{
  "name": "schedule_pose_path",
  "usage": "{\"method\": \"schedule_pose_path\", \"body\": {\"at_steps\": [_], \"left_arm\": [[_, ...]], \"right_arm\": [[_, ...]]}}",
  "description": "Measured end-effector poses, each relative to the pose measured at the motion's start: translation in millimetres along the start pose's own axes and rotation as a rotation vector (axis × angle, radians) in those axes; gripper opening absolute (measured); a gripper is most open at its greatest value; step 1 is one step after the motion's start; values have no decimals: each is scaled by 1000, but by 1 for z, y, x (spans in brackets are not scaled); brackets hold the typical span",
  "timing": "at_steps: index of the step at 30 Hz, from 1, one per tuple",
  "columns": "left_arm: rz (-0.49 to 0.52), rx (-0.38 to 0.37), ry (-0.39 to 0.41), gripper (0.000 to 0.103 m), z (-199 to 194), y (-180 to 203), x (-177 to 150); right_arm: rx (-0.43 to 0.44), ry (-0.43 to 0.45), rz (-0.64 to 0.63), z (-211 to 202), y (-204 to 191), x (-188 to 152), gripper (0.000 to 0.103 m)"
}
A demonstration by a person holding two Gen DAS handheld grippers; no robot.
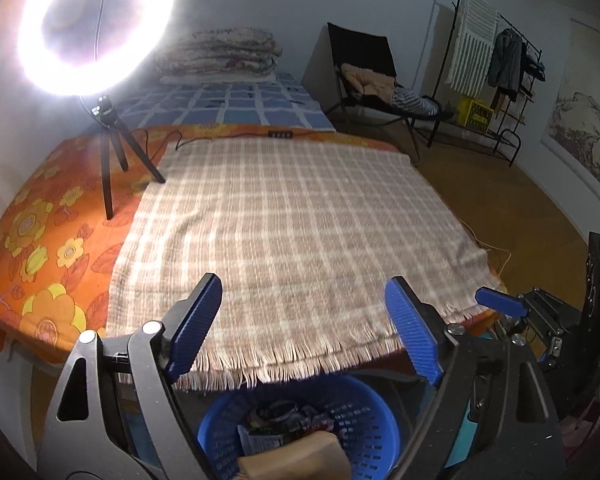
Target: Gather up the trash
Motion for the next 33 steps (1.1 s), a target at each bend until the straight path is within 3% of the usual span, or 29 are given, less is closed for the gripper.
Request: {"method": "schedule_pose_path", "body": {"at_steps": [3, 5, 14, 33], "left_arm": [[10, 10, 18, 90, -2, 4, 5], [4, 18, 27, 97, -4, 5, 8], [68, 77, 120, 102, -24, 23, 17], [84, 49, 83, 102, -7, 29, 16]], "right_arm": [[14, 12, 21, -1, 3, 8, 80], [17, 27, 31, -2, 5, 14, 80], [25, 57, 81, -2, 17, 33, 80], [5, 50, 113, 5, 25, 37, 80]]}}
Point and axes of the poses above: each gripper's, at about its wrist camera, not at the fingertips, and z roughly the way its jaws point, y to its right, x to its top, the point moved 3 cm from there along z, roughly the way its jaws point, and after that the axes turned 4 degrees about -x, right-handed, at the moved point
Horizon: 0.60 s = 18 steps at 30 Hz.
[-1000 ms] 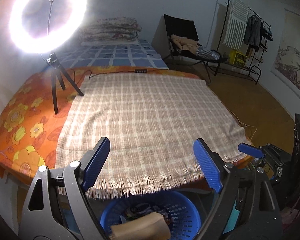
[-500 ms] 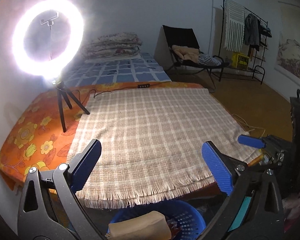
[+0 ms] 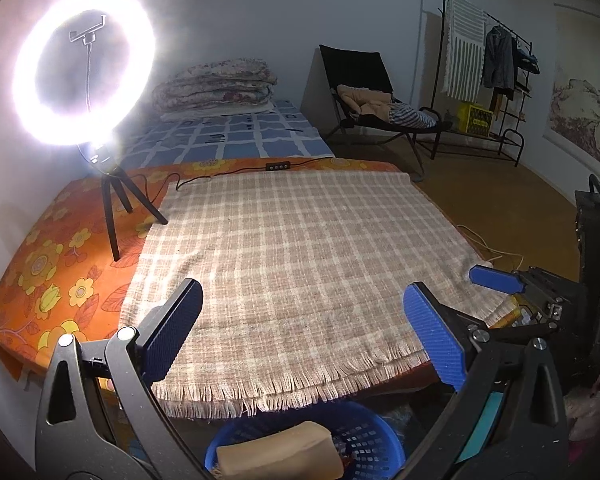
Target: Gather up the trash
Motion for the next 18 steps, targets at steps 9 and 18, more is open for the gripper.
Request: {"method": "schedule_pose_path", "body": {"at_steps": [9, 18], "left_arm": [[-16, 0, -11, 102, 5, -5, -4], [-25, -5, -18, 102, 9, -7, -5]], "right_arm": [[5, -1, 16, 0, 2, 1, 80], [7, -3, 27, 2, 4, 2, 80]]}}
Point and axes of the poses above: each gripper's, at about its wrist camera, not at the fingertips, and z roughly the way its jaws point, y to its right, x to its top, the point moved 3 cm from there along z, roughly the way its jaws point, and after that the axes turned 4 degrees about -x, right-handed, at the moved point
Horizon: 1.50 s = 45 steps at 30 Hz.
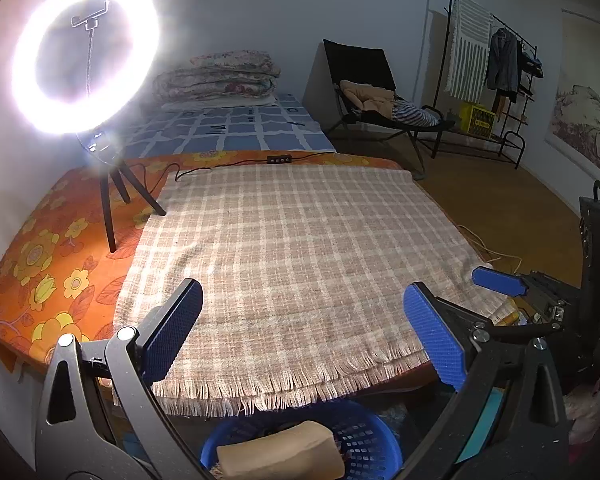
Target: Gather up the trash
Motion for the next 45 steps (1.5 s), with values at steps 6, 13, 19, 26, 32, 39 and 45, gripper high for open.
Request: {"method": "schedule_pose_path", "body": {"at_steps": [6, 13, 19, 26, 32, 39, 45], "left_arm": [[2, 1, -9, 102, 3, 1, -1], [-2, 18, -12, 102, 3, -2, -3], [-22, 16, -25, 102, 3, -6, -4], [-24, 35, -29, 102, 4, -8, -5], [-29, 39, -32, 102, 4, -9, -5], [-27, 41, -31, 102, 4, -10, -5], [-26, 43, -30, 102, 4, -10, -5]], "right_arm": [[3, -7, 9, 3, 1, -3, 80], [22, -10, 38, 4, 5, -6, 80], [56, -9, 79, 5, 10, -8, 80], [77, -16, 102, 6, 11, -10, 80], [83, -13, 99, 4, 9, -11, 80], [86, -16, 104, 4, 9, -13, 80], [90, -18, 104, 4, 9, -13, 80]]}}
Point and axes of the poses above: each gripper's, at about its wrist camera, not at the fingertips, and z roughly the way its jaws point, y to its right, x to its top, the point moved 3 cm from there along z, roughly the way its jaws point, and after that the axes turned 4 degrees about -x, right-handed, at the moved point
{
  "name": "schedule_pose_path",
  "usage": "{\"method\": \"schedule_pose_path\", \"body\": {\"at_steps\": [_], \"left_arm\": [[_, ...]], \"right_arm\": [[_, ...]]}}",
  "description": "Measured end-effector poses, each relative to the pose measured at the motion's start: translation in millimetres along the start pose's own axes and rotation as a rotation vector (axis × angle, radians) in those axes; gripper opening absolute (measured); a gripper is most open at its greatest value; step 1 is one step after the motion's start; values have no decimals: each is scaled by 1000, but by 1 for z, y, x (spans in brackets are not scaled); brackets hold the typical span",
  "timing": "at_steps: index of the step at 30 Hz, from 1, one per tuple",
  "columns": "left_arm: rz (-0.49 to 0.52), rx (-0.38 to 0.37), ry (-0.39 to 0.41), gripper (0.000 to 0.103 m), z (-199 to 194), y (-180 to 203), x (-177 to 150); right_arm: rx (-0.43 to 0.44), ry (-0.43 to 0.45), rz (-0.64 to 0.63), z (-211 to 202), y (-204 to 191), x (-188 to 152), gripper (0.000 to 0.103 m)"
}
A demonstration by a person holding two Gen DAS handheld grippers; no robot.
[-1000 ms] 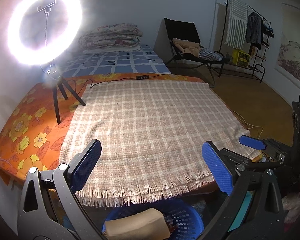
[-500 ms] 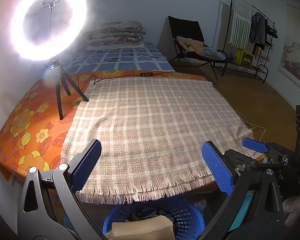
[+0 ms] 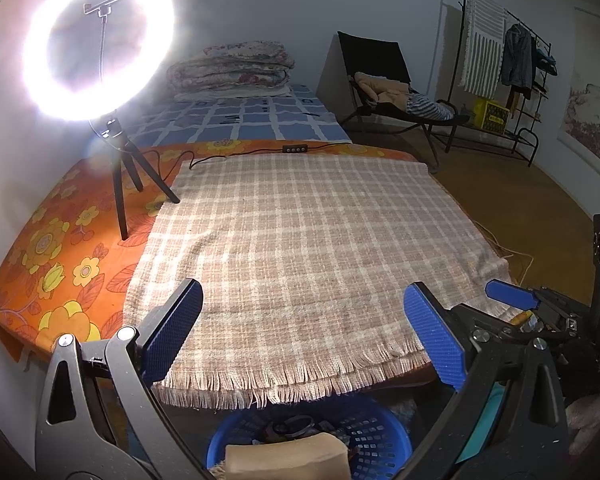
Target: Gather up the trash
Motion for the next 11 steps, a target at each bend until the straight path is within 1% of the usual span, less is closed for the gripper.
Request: {"method": "schedule_pose_path", "body": {"at_steps": [11], "left_arm": [[2, 20, 5, 102, 1, -4, 0]], "right_arm": [[1, -4, 0, 2, 0, -3, 80]]}}
Point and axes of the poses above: each gripper's, at about its wrist camera, not at the fingertips, and z roughly the way its jaws point, y to its right, x to its top, the point moved 3 cm from there along z, roughly the way its jaws point, and after that the axes turned 4 degrees about -x, right-handed, at the moved point
